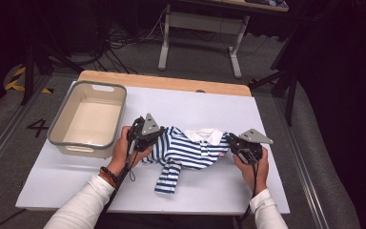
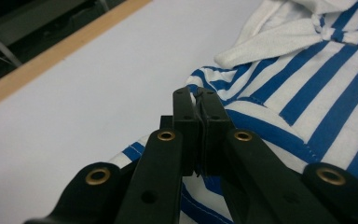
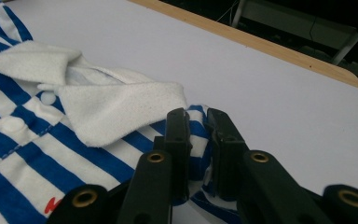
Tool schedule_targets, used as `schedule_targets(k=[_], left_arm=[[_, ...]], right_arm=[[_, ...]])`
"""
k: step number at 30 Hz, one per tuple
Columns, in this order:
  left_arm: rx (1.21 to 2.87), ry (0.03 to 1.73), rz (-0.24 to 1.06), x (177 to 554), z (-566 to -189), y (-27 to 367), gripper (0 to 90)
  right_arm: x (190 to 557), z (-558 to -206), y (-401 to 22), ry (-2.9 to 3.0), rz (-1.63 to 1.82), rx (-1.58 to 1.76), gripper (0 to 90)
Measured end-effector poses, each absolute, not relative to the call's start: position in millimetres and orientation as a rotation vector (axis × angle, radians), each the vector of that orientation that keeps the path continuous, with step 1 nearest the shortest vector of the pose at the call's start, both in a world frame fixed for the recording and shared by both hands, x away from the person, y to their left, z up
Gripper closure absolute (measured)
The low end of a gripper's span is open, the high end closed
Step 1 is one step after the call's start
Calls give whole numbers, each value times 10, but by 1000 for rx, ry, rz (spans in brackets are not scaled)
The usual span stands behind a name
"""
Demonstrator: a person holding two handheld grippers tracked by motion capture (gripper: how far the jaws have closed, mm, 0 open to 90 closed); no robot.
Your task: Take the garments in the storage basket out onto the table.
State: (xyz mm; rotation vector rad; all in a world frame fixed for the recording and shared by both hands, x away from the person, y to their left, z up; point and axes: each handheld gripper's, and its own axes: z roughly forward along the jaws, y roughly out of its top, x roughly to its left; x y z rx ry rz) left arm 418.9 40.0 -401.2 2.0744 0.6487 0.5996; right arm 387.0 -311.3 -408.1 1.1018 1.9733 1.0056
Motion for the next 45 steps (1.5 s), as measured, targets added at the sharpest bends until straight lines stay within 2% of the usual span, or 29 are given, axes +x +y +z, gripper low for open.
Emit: schedule_targets(k=[7, 18, 21, 27, 28, 30, 31, 35, 39, 43, 45], left_arm=[[2098, 716, 701, 4486, -3976, 324, 878], [2122, 907, 707, 4927, -4253, 237, 878], [2151, 938, 714, 5007, -4312, 250, 875], [2155, 1001, 667, 5082, -4413, 312, 853], [2139, 1015, 669, 5080, -4418, 320, 801], [2106, 1037, 660, 5064, -4393, 347, 783], [2067, 1032, 659, 5030, -4338, 377, 724], [2023, 991, 652, 4937, -4242, 396, 705], [2024, 893, 658, 4751, -4172, 360, 654], [2064, 814, 616, 4576, -4207, 333, 610], [2088, 794, 574, 4533, -4257, 335, 594]], right_arm=[[4228, -4095, -3069, 1941, 1026, 1165, 790], [4678, -4178, -2950, 1997, 932, 1211, 786], [4775, -4246, -2938, 2029, 916, 1242, 744], [4808, -4293, -2965, 2003, 879, 1283, 542], [4777, -4281, -3001, 2000, 911, 1303, 562], [4753, -4267, -3017, 1995, 920, 1302, 561], [4684, -4220, -3045, 1978, 950, 1288, 573], [4556, -4139, -3078, 1956, 988, 1253, 597], [4371, -4061, -3139, 1951, 1066, 1206, 709], [4270, -4144, -3094, 2047, 1045, 1160, 722], [4267, -4233, -3056, 2088, 1013, 1153, 694]])
